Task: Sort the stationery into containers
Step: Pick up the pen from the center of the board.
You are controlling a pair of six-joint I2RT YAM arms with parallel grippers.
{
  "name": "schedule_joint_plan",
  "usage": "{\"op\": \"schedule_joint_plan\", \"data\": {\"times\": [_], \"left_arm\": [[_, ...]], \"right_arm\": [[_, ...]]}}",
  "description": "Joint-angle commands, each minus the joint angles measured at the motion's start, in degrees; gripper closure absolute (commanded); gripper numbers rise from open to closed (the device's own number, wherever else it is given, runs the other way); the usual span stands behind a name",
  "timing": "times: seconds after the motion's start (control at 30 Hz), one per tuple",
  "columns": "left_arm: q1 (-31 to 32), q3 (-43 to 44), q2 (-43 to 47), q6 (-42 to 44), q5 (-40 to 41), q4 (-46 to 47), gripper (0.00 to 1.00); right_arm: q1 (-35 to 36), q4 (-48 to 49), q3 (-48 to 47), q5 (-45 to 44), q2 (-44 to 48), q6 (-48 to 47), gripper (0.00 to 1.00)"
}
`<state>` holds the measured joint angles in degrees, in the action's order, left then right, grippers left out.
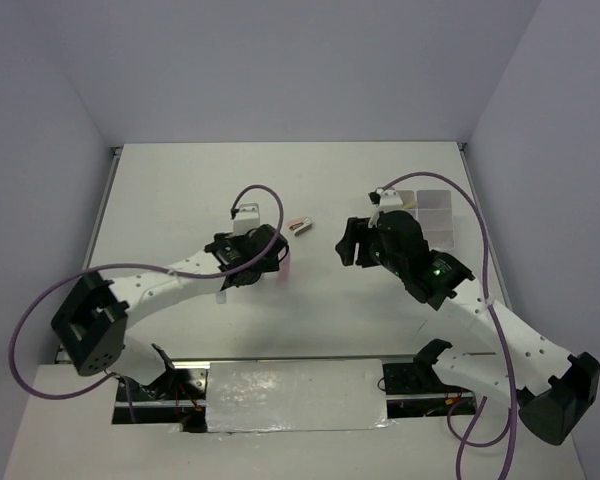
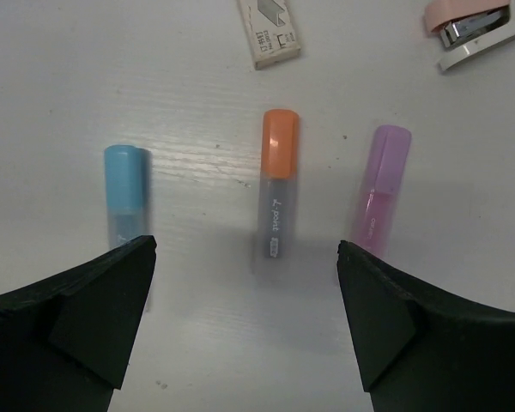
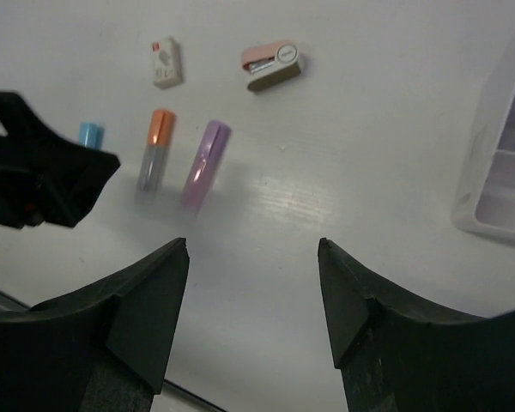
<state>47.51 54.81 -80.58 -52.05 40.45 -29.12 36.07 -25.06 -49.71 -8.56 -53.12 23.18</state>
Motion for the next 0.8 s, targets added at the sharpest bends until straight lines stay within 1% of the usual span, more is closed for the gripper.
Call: {"op": "schedule_joint_plan", "data": {"times": [0.0, 0.07, 0.1, 0.17, 0.27, 0.37, 0.5, 0.67, 0.77], "left_arm": [[-1.3, 5.2, -7.3, 2.1, -4.0, 3.6, 0.02], [-1.4, 6.1, -9.9, 1.3, -4.0, 3.2, 0.04], [-1.5, 6.4, -12.1, 0.9, -4.1, 3.2, 0.09], [-2.0, 6.3, -13.6, 0.0, -4.5, 3.4, 0.1], [-2.9, 4.3, -15.7, 0.9, -6.6, 6.2, 0.13], [-3.8, 3.3, -16.7, 1.4, -8.0, 7.9, 0.17], [-4.4, 1.5, -18.2, 2.3, -11.2, 10.8, 0.29], [-5.1, -0.7, -19.7, 1.4, -11.7, 12.1, 0.32], [-5.9, -3.1, -19.6, 1.3, -13.0, 14.2, 0.43]], "right_arm": [[2.6, -1.5, 0.4, 0.2, -0.6, 1.5, 0.31], [3.3, -1.3, 0.8, 0.6, 0.0, 2.0, 0.32], [3.6, -1.2, 1.0, 1.3, 0.5, 2.0, 0.31], [3.7, -1.1, 1.4, 1.8, 1.8, 2.1, 0.31], [3.9, -1.3, 1.6, 2.4, 3.4, 2.1, 0.32], [4.0, -1.8, 1.6, 3.1, 4.5, 2.1, 0.32], [4.2, -2.5, 1.2, 2.9, 5.8, 2.0, 0.32], [4.2, -3.8, 0.4, 3.3, 6.9, 2.1, 0.34], [4.2, -4.2, -0.1, 4.0, 7.4, 2.1, 0.34]]}}
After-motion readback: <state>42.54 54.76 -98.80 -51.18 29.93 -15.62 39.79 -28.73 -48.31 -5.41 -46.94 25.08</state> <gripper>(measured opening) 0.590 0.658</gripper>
